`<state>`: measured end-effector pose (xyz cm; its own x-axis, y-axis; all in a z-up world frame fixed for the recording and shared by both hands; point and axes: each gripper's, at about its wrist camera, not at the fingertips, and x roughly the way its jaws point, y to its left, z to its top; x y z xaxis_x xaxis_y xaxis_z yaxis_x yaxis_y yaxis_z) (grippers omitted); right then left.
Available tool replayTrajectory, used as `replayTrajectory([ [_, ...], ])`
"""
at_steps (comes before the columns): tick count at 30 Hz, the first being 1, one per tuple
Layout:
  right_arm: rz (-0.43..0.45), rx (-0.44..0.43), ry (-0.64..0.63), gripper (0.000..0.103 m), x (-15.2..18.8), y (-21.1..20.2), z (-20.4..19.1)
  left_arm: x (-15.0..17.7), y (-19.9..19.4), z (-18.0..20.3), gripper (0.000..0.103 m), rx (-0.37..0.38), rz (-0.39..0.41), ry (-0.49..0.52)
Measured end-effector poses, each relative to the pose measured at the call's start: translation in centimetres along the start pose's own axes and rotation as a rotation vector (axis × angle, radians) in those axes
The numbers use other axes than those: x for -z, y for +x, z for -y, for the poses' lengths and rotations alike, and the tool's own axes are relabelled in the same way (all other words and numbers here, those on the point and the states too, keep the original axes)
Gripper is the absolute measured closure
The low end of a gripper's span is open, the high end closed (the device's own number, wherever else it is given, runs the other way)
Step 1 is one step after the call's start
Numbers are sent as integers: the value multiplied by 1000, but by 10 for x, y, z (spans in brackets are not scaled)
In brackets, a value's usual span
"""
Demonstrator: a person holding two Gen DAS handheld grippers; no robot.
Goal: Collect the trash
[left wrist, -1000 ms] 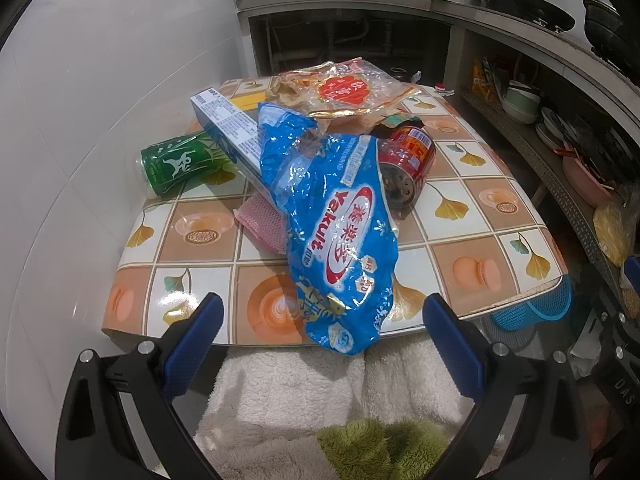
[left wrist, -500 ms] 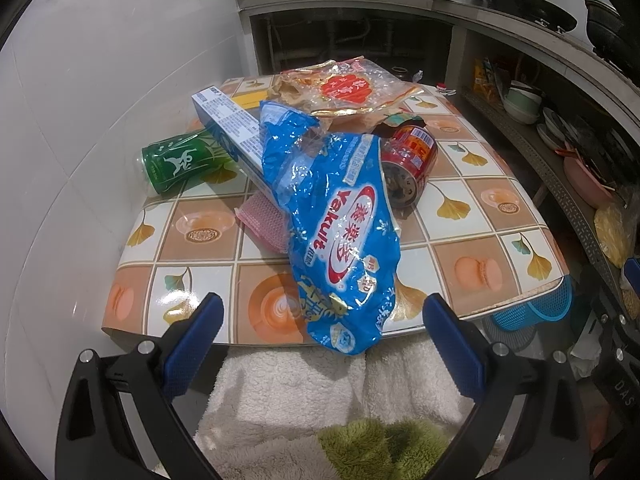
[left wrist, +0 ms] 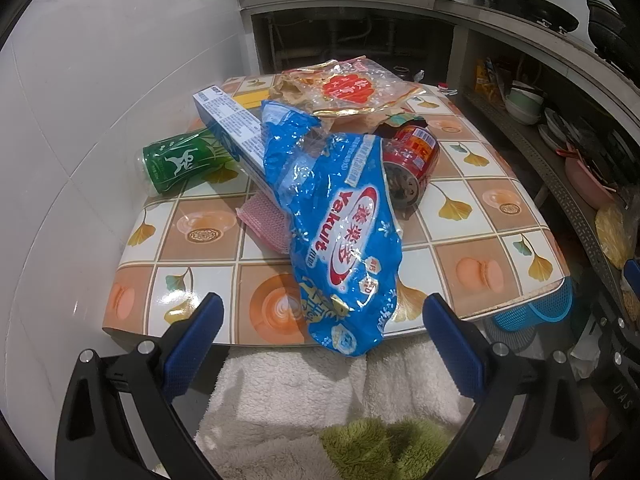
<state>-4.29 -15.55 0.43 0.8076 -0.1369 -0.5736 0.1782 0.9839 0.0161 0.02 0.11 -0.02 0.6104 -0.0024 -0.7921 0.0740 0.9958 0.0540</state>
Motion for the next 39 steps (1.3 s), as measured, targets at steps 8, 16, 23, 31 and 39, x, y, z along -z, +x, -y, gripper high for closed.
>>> replayTrajectory([
  [8,-3,1,-2,8,1,2,-3,3,0,-2,5,0,-4,3],
  [16,-3,1,0,8,2,3,-3,2,1,-3,5,0,-6,4],
  [23,-6,1,-1,8,1,3,-2,2,1,-3,5,0,-7,4],
  [31,-8,-1,2,8,3,4,-1,6,4,-7,5,-2,-9,5],
  [39,-10,0,0,8,4,4,-1,7,5,-6,5,-3,-16,4],
])
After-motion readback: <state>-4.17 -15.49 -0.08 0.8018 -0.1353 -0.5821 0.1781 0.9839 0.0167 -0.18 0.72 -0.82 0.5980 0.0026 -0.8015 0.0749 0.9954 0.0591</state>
